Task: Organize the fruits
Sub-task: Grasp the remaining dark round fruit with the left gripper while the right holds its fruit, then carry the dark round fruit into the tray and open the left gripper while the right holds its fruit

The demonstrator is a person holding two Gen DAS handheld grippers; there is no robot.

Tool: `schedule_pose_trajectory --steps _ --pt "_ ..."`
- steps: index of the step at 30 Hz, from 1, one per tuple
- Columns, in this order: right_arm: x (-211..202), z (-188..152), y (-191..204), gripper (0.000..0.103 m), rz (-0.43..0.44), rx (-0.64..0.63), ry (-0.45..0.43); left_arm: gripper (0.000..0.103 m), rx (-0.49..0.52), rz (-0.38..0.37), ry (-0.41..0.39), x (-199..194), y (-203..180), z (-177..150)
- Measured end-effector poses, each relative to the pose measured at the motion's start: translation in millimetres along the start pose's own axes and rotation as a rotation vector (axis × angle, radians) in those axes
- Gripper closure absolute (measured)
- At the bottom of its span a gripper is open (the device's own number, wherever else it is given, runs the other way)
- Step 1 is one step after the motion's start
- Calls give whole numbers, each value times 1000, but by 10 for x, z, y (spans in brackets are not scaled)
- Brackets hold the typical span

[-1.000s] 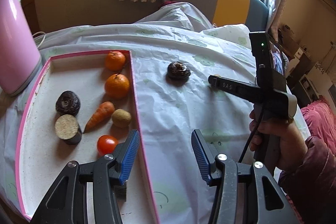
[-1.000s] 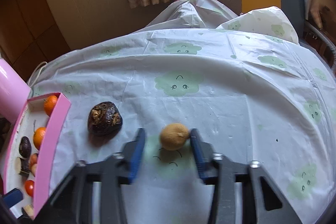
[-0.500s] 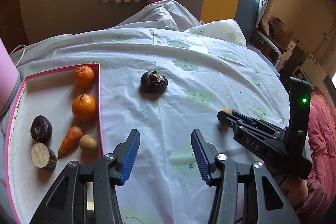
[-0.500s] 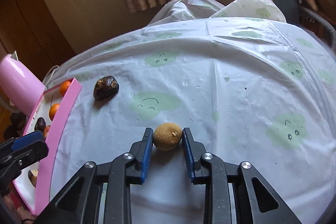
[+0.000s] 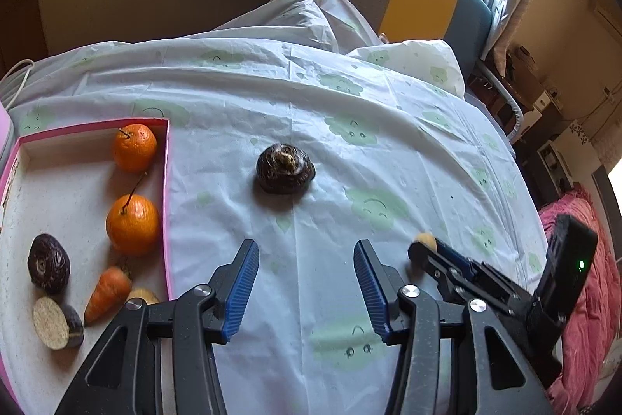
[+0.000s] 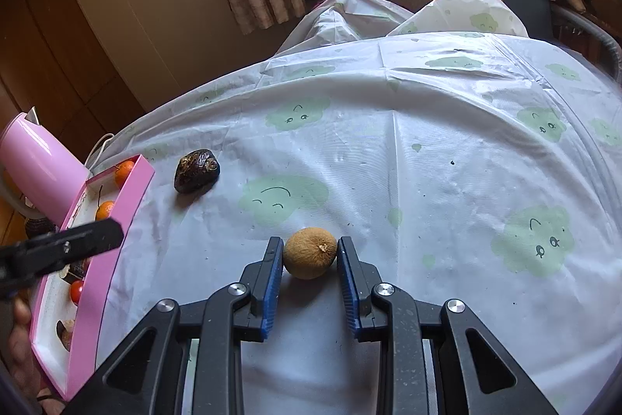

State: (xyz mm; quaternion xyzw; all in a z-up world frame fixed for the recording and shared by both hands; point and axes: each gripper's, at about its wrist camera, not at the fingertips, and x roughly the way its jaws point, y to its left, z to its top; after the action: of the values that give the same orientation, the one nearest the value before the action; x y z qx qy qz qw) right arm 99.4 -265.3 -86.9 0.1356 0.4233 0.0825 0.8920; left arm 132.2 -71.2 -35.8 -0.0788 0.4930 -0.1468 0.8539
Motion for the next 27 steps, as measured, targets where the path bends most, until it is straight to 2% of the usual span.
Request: schedule_pose_trajectory --steps 9,14,20,27 --pt "-3 -6 -11 75 8 6 -3 51 19 55 18 319 -52 285" --pt "1 -2 -27 74 19 15 -3 50 -7 101 42 581 -6 425" --pt "1 -6 -43 74 29 22 -4 50 -25 132 61 795 36 486" --pt "2 -12 -53 74 31 22 -4 53 19 151 18 774 -20 421"
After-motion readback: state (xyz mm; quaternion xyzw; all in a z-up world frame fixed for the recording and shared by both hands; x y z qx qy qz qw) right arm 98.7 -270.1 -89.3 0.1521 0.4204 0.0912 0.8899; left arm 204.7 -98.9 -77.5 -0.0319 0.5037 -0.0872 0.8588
